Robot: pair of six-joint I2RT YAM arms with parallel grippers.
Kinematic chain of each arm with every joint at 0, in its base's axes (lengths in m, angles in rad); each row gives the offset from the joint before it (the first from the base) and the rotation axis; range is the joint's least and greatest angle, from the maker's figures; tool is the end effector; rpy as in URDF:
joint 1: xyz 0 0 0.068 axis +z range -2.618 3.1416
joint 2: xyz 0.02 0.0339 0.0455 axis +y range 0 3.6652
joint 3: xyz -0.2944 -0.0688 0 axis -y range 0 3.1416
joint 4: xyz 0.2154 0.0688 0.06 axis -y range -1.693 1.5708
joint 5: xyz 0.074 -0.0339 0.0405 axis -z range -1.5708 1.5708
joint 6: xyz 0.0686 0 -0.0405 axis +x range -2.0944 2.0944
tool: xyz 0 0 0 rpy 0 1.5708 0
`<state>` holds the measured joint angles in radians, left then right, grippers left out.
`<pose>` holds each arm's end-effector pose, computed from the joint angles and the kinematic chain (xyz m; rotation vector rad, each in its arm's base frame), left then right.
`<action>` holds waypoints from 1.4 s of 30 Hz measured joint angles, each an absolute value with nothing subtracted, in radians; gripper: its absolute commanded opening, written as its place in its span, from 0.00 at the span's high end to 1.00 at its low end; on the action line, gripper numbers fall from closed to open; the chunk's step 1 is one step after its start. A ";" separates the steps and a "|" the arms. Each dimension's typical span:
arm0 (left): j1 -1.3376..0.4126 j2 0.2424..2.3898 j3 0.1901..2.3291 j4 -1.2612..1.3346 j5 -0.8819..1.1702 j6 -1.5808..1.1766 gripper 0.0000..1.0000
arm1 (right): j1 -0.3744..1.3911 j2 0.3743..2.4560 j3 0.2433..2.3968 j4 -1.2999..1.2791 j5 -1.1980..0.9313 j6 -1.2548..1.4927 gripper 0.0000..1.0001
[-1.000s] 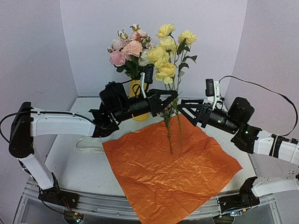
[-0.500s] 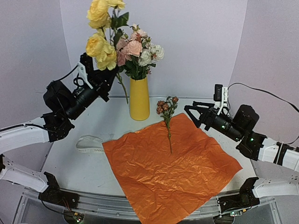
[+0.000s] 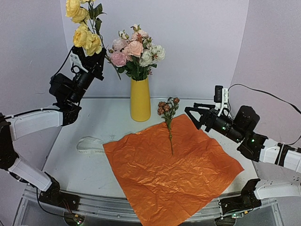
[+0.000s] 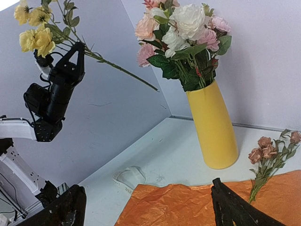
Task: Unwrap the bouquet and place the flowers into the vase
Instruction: Insert the fake flower into the vase.
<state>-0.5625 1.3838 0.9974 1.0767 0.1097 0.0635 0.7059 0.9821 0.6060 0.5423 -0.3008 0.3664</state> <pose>0.2473 -0.1648 0.4677 0.3728 0.8149 -0.5139 0.1516 0.1559 0.3581 -0.5116 1.4149 1.0869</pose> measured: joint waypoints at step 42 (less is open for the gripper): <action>-0.509 1.892 1.303 1.170 0.304 -0.139 1.00 | 0.706 0.999 0.645 0.499 -0.286 0.337 0.07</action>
<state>-0.5095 1.8915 1.3029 1.1702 0.3042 -0.1394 0.7059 0.9993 0.6453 0.4992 -0.2859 0.3374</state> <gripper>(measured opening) 0.029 0.930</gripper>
